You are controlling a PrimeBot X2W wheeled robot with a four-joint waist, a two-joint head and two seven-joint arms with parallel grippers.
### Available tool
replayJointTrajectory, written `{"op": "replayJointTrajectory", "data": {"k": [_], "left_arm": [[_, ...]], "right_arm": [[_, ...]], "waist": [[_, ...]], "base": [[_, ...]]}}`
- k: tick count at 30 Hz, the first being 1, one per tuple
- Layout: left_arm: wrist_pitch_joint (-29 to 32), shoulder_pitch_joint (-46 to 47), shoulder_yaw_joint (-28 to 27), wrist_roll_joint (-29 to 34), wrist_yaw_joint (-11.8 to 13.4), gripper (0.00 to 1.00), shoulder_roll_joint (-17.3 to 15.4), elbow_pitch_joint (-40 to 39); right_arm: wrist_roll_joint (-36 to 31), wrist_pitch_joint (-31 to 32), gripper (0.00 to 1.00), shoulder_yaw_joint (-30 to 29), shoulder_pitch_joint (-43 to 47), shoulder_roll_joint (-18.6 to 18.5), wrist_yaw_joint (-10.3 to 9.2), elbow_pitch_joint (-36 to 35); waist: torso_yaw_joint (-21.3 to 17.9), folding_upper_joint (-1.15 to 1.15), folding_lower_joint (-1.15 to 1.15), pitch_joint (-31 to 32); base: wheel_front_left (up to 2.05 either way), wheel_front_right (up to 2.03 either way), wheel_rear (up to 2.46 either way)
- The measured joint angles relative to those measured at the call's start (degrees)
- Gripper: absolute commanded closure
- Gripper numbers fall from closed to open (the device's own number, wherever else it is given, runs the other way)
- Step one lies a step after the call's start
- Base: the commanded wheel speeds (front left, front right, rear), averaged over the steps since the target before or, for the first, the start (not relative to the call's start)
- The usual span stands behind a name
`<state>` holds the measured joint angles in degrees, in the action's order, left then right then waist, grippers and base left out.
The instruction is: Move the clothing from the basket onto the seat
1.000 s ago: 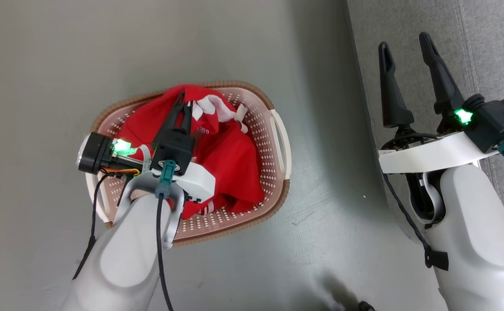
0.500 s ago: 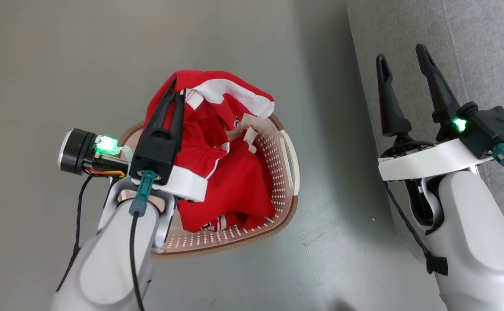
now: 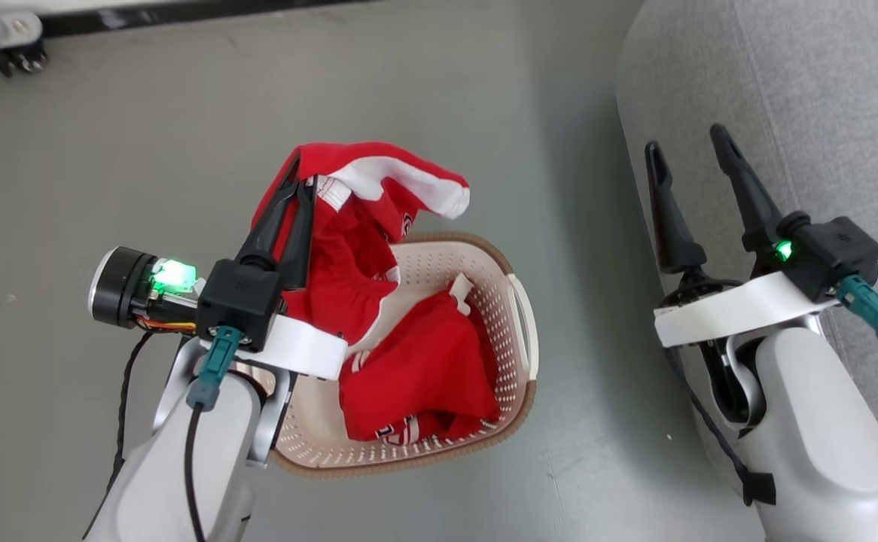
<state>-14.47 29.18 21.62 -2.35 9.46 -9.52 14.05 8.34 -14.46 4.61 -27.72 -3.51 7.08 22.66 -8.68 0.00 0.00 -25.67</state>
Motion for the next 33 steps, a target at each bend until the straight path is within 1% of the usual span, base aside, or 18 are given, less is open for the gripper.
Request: {"op": "replayJointTrajectory", "data": {"k": [8, 10, 12, 16, 18, 20, 27, 33], "left_arm": [[0.0, -2.2, 0.2, -1.4, -3.1, 1.0, -1.8, -1.1], [0.0, -2.6, 0.7, -1.6, -4.6, 1.0, -2.7, -1.2], [0.0, -3.3, 0.7, -2.4, -5.3, 1.0, -3.1, -1.2], [0.0, -4.2, 1.2, -3.5, -7.3, 1.0, -3.5, -1.2], [0.0, -4.3, 1.3, -3.7, -7.9, 1.0, -4.1, -1.3], [0.0, -4.3, 1.3, -4.1, -9.2, 1.0, -5.0, -1.7], [0.0, -4.3, 2.1, -5.2, -12.6, 1.0, -6.2, -3.7], [0.0, -4.3, 2.3, -7.3, -14.3, 1.0, -6.4, -5.2]], "right_arm": [[-0.7, 0.0, 0.0, 1.4, 2.3, -0.9, 0.0, 1.5], [-0.9, 0.0, 0.0, 1.5, 2.7, -1.2, 0.0, 1.6], [-0.9, 0.0, 0.0, 2.2, 3.4, -1.6, 0.0, 1.9], [-0.8, 0.4, 0.0, 4.8, 4.6, -2.1, 0.0, 2.4], [-0.1, 0.8, 0.0, 6.3, 5.0, -2.6, 0.0, 2.4], [1.3, 1.6, 0.0, 9.1, 5.9, -3.4, 0.0, 2.5], [2.6, 4.1, 0.0, 13.8, 8.2, -6.7, 0.0, 3.0], [4.2, 6.4, 0.0, 17.9, 9.6, -8.9, 0.0, 3.1]], "waist": [[1.3, 0.0, 0.0, 4.7], [1.6, 0.0, 0.0, 5.9], [1.9, 0.0, 0.0, 7.1], [2.4, 0.0, 0.0, 9.6], [2.7, 0.0, 0.0, 10.8], [3.1, 0.0, 0.0, 12.6], [4.0, 0.0, 0.0, 16.6], [4.5, 0.0, 0.0, 19.6]], "base": [[0.0, 0.0, 0.0], [0.0, 0.0, 0.0], [0.0, 0.0, 0.0], [0.0, 0.0, 0.0], [0.0, 0.0, 0.0], [0.0, 0.0, 0.0], [0.0, 0.0, 0.0], [0.0, 0.0, 0.0]]}}
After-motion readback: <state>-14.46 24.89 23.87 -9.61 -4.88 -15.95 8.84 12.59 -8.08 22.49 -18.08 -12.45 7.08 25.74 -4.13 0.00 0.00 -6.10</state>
